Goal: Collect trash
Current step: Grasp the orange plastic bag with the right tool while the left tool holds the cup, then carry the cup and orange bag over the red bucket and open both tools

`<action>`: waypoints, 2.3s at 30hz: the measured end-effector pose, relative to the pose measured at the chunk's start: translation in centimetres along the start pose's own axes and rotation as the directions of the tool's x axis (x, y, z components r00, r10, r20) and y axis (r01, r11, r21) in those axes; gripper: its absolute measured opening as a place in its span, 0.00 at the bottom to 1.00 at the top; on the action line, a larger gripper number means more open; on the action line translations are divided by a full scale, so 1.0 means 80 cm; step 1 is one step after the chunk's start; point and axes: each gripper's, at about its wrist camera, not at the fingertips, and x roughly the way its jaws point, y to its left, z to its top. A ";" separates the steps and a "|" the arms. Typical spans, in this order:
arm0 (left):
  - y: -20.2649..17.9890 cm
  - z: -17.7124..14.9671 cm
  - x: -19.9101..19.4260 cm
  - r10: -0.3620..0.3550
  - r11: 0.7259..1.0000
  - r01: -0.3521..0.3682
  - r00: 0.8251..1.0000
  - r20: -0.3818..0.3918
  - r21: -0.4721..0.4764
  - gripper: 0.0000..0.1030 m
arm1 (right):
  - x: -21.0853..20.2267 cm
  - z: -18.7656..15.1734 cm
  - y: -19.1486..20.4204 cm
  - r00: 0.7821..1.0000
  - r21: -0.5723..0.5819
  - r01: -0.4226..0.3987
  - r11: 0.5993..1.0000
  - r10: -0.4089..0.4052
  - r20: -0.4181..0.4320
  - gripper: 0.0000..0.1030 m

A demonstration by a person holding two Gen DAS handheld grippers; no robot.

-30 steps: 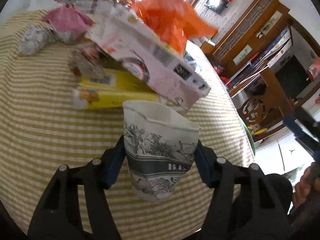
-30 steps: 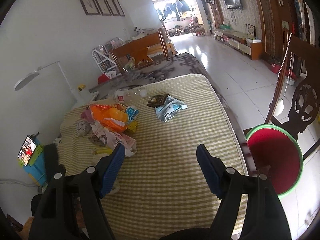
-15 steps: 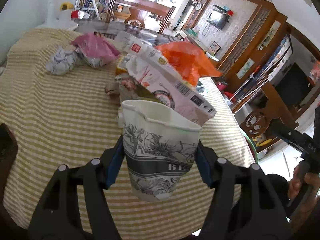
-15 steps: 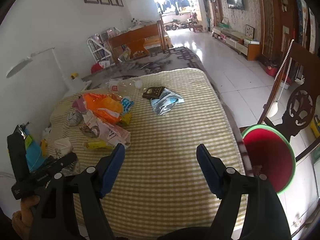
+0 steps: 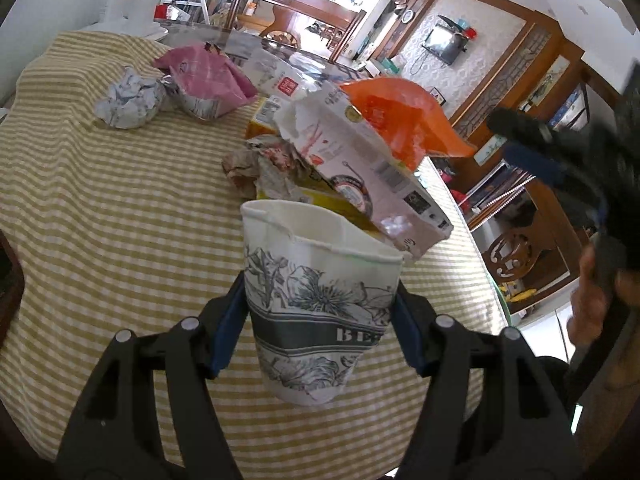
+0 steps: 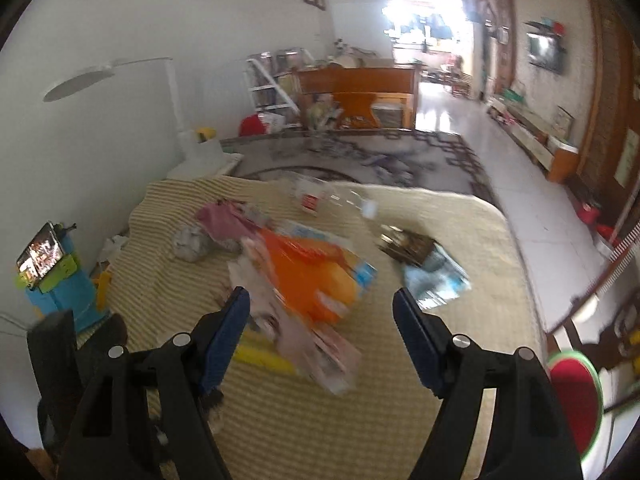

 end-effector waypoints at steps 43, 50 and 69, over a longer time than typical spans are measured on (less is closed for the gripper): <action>-0.015 0.001 -0.013 -0.042 0.998 0.038 0.994 0.105 0.044 0.62 | -0.073 -0.036 -0.055 0.985 0.154 0.027 0.988 -0.053 0.165 0.19; -0.027 -0.002 -0.012 0.014 0.994 -0.028 0.990 0.138 0.103 0.62 | -0.109 -0.073 -0.082 0.984 0.182 0.060 0.981 -0.090 0.157 0.19; -0.076 -0.012 -0.008 0.017 0.985 -0.042 0.989 0.144 0.170 0.62 | -0.176 -0.129 -0.170 0.975 0.363 0.005 0.932 -0.085 0.206 0.19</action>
